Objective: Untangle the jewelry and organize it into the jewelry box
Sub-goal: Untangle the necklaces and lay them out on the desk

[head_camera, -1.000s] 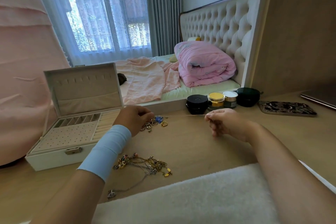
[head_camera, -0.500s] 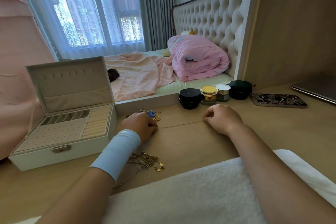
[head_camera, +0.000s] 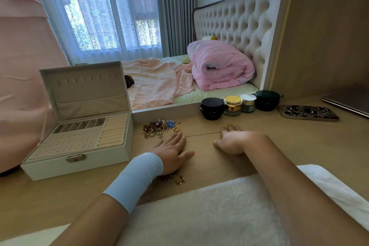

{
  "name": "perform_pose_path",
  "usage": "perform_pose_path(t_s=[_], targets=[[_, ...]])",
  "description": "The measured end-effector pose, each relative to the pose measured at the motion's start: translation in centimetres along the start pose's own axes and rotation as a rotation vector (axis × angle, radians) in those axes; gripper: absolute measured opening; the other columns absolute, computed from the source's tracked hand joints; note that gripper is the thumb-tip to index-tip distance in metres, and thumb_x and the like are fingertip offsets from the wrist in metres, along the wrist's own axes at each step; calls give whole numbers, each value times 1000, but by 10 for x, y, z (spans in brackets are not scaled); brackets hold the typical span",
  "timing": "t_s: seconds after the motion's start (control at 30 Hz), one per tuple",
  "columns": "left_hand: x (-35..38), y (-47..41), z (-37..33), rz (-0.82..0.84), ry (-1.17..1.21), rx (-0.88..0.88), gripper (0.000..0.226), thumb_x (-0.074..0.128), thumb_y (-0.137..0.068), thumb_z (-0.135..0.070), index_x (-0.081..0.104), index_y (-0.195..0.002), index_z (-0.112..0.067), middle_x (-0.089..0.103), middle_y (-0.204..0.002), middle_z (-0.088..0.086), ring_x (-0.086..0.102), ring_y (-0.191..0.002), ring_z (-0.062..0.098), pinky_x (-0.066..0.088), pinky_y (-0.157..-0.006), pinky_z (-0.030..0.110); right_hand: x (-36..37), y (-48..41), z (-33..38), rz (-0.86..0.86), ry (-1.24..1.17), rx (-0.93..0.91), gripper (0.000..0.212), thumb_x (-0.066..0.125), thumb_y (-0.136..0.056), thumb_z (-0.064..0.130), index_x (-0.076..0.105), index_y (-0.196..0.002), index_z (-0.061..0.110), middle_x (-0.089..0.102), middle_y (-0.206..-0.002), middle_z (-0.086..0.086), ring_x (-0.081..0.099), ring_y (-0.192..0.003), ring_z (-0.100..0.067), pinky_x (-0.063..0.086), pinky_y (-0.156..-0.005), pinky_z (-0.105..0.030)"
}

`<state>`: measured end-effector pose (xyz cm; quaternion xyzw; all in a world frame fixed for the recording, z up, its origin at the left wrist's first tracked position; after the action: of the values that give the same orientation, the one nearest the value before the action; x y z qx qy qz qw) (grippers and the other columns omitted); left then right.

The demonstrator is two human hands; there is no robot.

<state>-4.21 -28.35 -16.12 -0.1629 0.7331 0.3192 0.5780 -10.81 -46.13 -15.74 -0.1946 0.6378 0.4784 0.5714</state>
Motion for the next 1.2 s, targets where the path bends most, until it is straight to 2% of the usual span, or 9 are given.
perform_pose_path(t_s=[0.13,0.27,0.43,0.53,0.67,0.73,0.8,0.97,1.2], targets=[[-3,-11,2,-13,10,-28,74,16,-98,-63,-8,-155,-23,-20,-161,-7,-20,-146,8,-10,-121,40,-4,0,-2,-106,-63,-30,81,30,-102,61,-3,-162,17,-17,-168,-4,-18,-154,-21,-2,-125,-49],[-8,-18,2,-30,29,-23,74,18,-98,-63,-9,-155,-23,-18,-161,-7,-18,-147,8,-9,-121,39,-5,-4,-6,-134,-98,-40,85,31,-100,63,-4,-162,17,-20,-167,-5,-20,-153,-20,-4,-125,-49],[-23,-6,2,-152,92,21,71,26,-100,-57,-6,-155,-27,-16,-161,-10,-17,-146,5,-7,-122,36,-15,0,2,-152,-68,-66,86,43,-100,54,-8,-161,22,-25,-166,-4,-22,-153,-25,-8,-121,-59],[-47,12,8,-285,161,37,64,34,-102,-49,8,-156,-27,0,-163,-9,-5,-149,5,-1,-121,30,-29,12,22,-188,-64,-146,81,46,-102,44,-5,-162,23,-24,-166,-3,-21,-153,-24,-6,-121,-58],[-70,39,26,-389,179,2,54,40,-103,-38,26,-153,-27,25,-159,-7,18,-148,12,14,-117,25,-36,31,67,-221,-40,-330,70,41,-105,37,2,-162,24,-14,-168,1,-13,-155,-16,-4,-123,-49],[-69,42,34,-364,137,-24,51,37,-104,-37,28,-153,-28,27,-159,-8,21,-147,13,16,-116,26,-25,39,92,-216,-28,-420,67,39,-106,39,4,-162,24,-9,-169,3,-10,-154,-14,-4,-124,-46],[-57,31,39,-264,18,-42,52,34,-104,-38,26,-154,-25,23,-160,-6,18,-148,13,14,-118,28,-8,40,112,-186,-6,-479,65,36,-106,39,5,-162,24,-6,-169,3,-8,-155,-13,-5,-125,-43],[-33,5,54,2,-182,-112,61,23,-103,-47,8,-157,-21,1,-164,-3,3,-151,15,8,-122,37,2,17,137,-124,35,-469,59,27,-107,34,10,-162,22,3,-170,1,0,-156,-12,-2,-125,-40],[-34,-1,70,59,-299,-231,70,18,-101,-56,-4,-156,-19,-9,-164,1,-6,-151,20,2,-122,46,-7,-11,159,-97,17,-420,60,26,-107,47,20,-161,23,12,-169,1,12,-155,-18,10,-126,-38]])
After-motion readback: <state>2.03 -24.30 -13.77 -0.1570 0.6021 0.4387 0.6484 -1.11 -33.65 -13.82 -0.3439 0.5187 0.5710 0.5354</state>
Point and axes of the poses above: each hand's wrist, its own y-axis away from the middle knuckle, its own x-axis out of the palm, z = x × y, the point moved 10 cm from there along -y, towards the middle knuckle
